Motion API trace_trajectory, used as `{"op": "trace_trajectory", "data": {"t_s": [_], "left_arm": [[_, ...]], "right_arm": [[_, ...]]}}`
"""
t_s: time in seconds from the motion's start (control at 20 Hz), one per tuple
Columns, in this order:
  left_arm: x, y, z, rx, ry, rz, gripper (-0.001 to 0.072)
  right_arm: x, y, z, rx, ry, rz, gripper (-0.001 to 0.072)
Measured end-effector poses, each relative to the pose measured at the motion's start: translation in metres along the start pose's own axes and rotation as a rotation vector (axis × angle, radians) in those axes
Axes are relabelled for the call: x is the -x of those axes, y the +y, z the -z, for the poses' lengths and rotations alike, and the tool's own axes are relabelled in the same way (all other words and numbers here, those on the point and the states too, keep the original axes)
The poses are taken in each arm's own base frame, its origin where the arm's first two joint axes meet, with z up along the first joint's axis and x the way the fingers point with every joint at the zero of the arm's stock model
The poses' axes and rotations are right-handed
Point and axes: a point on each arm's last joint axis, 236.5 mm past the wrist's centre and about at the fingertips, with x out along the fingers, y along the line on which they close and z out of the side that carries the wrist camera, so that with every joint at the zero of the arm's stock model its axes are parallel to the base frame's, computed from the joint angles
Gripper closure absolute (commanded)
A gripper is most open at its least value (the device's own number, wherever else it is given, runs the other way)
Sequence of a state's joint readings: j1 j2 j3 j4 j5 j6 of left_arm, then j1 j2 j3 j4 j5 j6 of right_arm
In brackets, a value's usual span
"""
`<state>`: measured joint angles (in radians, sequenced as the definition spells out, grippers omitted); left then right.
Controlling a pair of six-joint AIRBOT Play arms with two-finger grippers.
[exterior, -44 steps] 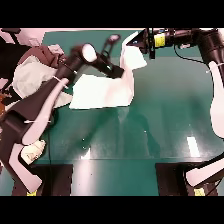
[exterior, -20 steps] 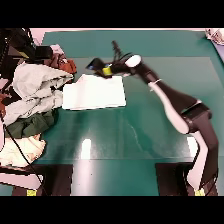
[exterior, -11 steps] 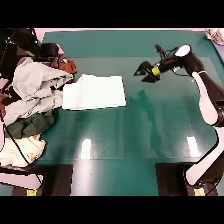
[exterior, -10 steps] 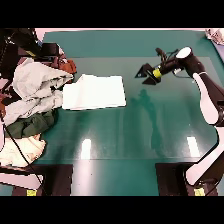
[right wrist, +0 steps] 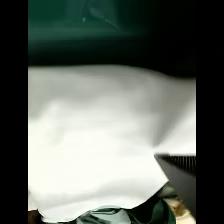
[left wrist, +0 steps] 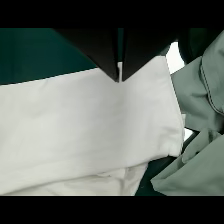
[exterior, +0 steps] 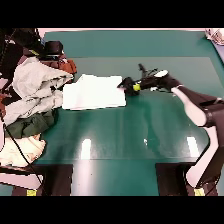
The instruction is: Fold the shirts.
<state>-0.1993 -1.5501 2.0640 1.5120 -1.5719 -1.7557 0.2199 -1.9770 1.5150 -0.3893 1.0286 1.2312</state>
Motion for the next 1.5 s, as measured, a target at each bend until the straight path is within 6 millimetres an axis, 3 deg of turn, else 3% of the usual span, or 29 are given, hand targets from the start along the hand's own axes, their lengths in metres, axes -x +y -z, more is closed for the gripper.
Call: {"op": "trace_trajectory", "data": {"t_s": [0.15,0.25,0.35,0.4,0.5,0.6,0.8,0.95,1.05,1.1,1.25,1.35,1.5], "left_arm": [[0.0,0.0,0.004,0.0,0.016,-0.001,0.0648],[0.0,0.001,0.007,0.0,0.029,-0.003,0.0648],[0.0,0.001,0.009,0.0,0.038,-0.004,0.0648],[0.0,0.0,0.01,-0.001,0.043,-0.001,0.0648],[0.001,-0.004,0.012,-0.001,0.052,0.018,0.0648],[0.001,-0.011,0.013,-0.002,0.057,0.046,0.0649],[0.002,-0.028,0.016,-0.004,0.069,0.119,0.0649],[0.004,-0.041,0.018,-0.005,0.076,0.173,0.0648],[0.005,-0.045,0.017,0.005,0.072,0.191,0.0648],[0.005,-0.046,0.017,0.009,0.073,0.197,0.0648],[0.006,-0.05,0.015,0.028,0.067,0.214,0.0648],[0.007,-0.053,0.015,0.036,0.066,0.225,0.0649],[0.008,-0.058,0.015,0.044,0.07,0.248,0.0648]], "right_arm": [[-0.032,0.051,0.001,0.09,0.024,-0.098,0.0696],[-0.022,0.09,-0.001,0.171,0.059,-0.11,0.0698],[0.02,0.114,-0.019,0.293,0.03,0.003,0.0699],[0.05,0.124,-0.032,0.337,-0.016,0.064,0.0699],[0.125,0.126,-0.066,0.36,-0.163,0.212,0.0699],[0.211,0.11,-0.094,0.308,-0.325,0.339,0.0699],[0.38,0.031,-0.115,0.101,-0.585,0.551,0.0698],[0.497,-0.034,-0.104,-0.079,-0.762,0.654,0.0699],[0.56,-0.076,-0.085,-0.196,-0.853,0.704,0.0698],[0.585,-0.097,-0.072,-0.257,-0.878,0.723,0.0698],[0.627,-0.143,-0.03,-0.419,-0.893,0.749,0.0698],[0.643,-0.163,-0.003,-0.521,-0.89,0.752,0.0698],[0.648,-0.178,0.03,-0.632,-0.842,0.757,0.0697]]}}
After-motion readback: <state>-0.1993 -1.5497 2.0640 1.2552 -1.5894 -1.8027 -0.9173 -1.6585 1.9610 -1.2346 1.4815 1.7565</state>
